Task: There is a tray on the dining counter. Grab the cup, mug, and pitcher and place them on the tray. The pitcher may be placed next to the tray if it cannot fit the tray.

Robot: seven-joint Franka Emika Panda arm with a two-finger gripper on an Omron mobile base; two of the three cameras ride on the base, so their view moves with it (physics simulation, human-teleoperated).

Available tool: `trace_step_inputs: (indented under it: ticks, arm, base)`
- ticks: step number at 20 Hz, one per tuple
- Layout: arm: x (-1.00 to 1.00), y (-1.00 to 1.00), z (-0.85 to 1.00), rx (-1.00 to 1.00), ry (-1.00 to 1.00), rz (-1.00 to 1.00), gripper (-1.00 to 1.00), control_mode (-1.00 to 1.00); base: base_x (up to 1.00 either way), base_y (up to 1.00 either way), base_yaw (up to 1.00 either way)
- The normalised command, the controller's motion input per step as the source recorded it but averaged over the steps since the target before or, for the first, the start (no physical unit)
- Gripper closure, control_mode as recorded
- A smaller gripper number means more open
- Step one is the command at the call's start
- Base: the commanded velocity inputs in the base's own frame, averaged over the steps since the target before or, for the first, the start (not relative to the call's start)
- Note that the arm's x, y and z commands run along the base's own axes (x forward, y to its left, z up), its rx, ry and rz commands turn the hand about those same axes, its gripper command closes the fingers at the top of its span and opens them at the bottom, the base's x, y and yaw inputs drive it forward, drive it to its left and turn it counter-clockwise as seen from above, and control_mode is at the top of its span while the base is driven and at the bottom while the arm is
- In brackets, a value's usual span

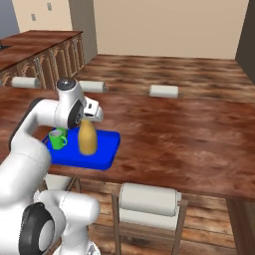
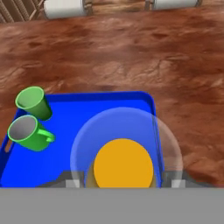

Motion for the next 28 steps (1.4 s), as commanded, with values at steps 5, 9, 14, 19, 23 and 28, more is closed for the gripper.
trace_step_inputs:
  ticks: [5,9,14,19,23,28]
  arm:
    - [0.63,0.01,0.0,0.0,0.0,0.0,1.0,-1.0]
    - [0.53,0.0,-0.02,0.0,0.03,0.0,1.0,-1.0]
    - [0.44,0.01,-0.15,0.0,0.01,0.0,1.0,-1.0]
    - [0.34,0.01,-0.23,0.0,0.0,0.0,1.0,-1.0]
    - [0.23,0.01,-0.28,0.0,0.0,0.0,1.0,-1.0]
    - [0.18,0.03,-0.25,0.0,0.0,0.0,1.0,-1.0]
  base:
    - [0.0,0.0,0.0]
    - [0.0,0.0,0.0]
    - [0.0,0.0,0.0]
    - [0.0,0.0,0.0]
    - [0.0,0.0,0.0]
    - [0.0,0.0,0.0]
